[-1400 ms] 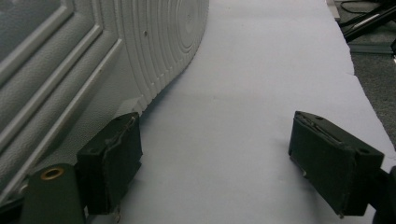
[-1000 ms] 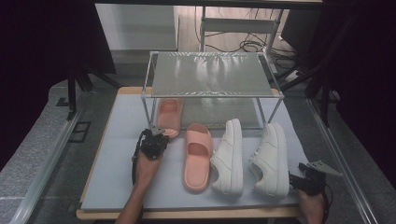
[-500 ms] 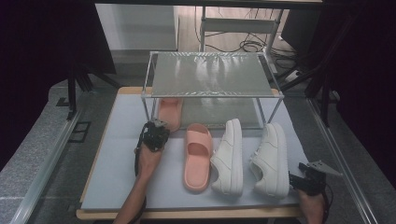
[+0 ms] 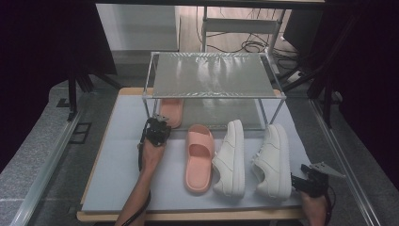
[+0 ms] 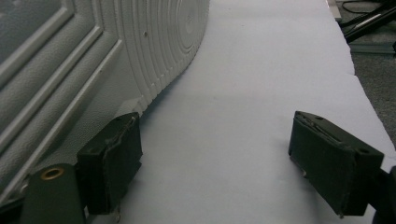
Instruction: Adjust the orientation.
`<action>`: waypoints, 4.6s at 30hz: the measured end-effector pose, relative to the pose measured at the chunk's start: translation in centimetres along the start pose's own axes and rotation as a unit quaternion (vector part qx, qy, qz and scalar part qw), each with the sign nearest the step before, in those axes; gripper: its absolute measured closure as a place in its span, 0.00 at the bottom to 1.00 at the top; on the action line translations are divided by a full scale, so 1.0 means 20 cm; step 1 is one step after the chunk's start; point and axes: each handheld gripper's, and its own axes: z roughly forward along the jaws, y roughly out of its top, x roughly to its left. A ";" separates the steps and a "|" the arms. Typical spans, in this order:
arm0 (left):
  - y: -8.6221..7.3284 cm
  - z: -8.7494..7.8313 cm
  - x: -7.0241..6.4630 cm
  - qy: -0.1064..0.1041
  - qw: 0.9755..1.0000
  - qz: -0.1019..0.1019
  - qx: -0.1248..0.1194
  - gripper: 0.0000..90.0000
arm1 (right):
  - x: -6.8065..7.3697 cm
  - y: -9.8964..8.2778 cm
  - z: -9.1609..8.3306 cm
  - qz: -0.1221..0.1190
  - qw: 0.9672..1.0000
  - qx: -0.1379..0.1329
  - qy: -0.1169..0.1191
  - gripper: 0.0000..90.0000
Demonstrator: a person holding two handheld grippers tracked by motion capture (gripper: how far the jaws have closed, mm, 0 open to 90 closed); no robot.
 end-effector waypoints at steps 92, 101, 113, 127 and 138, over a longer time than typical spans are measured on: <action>-0.09 -0.28 -0.39 -0.100 0.995 -0.003 -0.022 0.87 | 0.00 0.00 0.00 0.001 1.000 -0.001 0.001 0.20; -0.03 -0.31 -0.38 -0.094 0.995 0.000 -0.030 0.88 | 0.00 0.00 0.00 0.002 1.000 -0.001 0.002 0.20; 0.14 -0.30 -0.37 -0.068 0.997 0.005 -0.046 0.88 | 0.00 0.00 0.00 0.002 1.000 -0.002 0.002 0.20; 0.26 -0.11 -0.36 -0.030 0.997 -0.031 -0.060 0.87 | 0.00 0.00 0.00 0.004 1.000 -0.003 0.003 0.20; 0.28 0.02 -0.31 0.014 0.995 -0.070 -0.068 0.87 | -0.01 0.00 0.00 0.006 1.000 -0.004 0.006 0.20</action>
